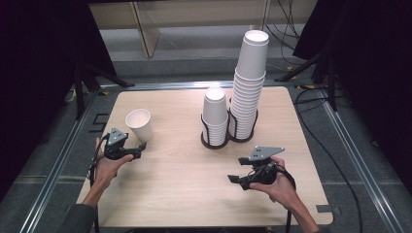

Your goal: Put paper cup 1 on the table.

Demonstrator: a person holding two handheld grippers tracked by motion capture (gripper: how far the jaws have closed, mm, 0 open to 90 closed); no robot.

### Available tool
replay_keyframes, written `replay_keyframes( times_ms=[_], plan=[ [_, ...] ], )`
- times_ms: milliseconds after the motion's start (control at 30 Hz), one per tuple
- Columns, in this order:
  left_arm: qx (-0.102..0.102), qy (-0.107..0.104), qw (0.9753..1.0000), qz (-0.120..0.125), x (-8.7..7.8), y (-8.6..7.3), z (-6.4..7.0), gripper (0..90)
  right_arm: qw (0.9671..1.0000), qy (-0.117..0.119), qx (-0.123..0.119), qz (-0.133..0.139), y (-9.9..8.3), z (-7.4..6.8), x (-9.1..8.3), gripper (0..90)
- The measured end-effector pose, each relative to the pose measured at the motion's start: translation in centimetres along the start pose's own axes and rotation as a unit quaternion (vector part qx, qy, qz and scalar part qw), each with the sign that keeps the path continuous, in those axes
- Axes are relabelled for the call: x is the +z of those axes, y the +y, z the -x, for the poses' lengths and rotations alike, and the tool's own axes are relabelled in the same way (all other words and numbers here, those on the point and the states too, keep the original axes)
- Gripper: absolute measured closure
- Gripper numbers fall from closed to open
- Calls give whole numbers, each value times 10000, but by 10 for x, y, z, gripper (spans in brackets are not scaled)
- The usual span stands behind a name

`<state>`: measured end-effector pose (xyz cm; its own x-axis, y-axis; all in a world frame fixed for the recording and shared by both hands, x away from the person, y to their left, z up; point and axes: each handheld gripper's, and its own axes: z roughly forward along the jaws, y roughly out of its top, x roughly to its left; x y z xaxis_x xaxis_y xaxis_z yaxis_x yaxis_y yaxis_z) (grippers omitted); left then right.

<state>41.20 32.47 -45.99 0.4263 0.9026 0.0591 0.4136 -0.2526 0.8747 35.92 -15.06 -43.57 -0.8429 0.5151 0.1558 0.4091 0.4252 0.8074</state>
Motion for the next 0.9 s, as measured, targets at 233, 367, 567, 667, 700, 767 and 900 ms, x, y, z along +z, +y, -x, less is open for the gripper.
replay_keyframes(
  times_ms=[233, 367, 567, 667, 700, 767, 900],
  plan=[
    [-95, -121, 9994, 316, -25, 7, 28, 145, 9996, -205, 102, 147, 0, 5, -6, 225],
    [-240, -288, 9983, 449, -35, 6, 42, 145, 9991, -321, 149, 249, 1, 8, -10, 226],
    [-156, -456, 9979, 439, -40, 3, 62, 145, 9982, -465, 224, 313, 1, 12, -16, 226],
    [-109, -542, 9976, 408, -40, 2, 72, 145, 9977, -493, 288, 355, 1, 14, -18, 227],
    [-67, -548, 9977, 381, -41, 1, 77, 145, 9976, -509, 300, 360, 1, 15, -18, 227],
    [-26, -620, 9974, 364, -42, -1, 84, 145, 9970, -564, 355, 393, 0, 16, -19, 227],
    [18, -777, 9963, 376, -44, -6, 95, 146, 9964, -587, 436, 438, 0, 20, -22, 226]
  ],
)
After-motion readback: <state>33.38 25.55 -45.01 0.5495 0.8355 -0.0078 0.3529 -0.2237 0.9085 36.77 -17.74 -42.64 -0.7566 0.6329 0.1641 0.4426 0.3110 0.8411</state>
